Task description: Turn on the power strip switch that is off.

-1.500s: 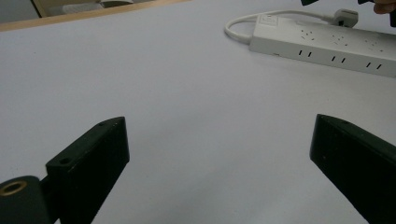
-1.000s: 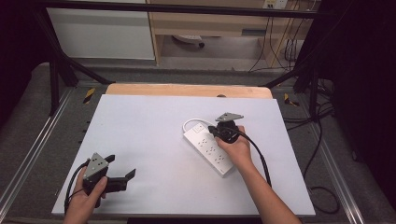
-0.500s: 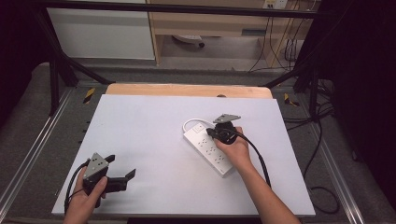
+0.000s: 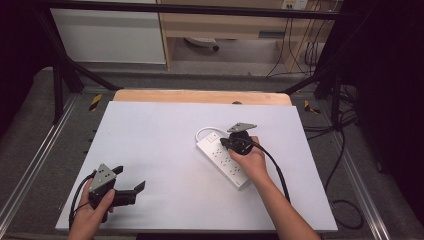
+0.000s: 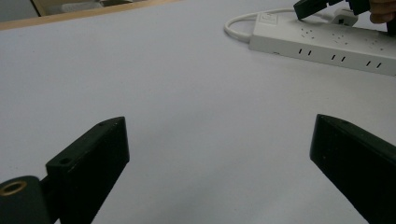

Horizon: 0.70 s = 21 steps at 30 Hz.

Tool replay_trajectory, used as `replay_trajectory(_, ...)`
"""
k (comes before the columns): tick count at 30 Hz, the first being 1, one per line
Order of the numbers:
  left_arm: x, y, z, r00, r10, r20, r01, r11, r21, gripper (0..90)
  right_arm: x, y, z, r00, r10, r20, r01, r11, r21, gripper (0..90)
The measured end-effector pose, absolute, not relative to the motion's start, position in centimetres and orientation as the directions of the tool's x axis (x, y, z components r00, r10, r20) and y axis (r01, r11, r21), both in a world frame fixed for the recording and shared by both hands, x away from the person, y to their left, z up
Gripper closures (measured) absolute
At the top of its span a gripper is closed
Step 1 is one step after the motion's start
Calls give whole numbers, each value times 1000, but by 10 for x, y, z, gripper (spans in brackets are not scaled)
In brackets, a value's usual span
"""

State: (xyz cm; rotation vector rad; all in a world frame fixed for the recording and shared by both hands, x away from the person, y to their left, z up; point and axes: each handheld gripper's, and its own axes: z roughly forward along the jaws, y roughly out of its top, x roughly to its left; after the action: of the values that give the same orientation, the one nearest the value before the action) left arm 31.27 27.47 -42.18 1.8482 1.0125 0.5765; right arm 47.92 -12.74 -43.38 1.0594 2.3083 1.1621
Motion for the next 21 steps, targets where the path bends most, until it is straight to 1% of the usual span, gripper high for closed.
replay_trajectory(21, 313, 275, -422, 553, 833, -26, 402, -240, 884, 47, 479, -126, -436, -662, 749, 19, 461, 387, 799, 900)
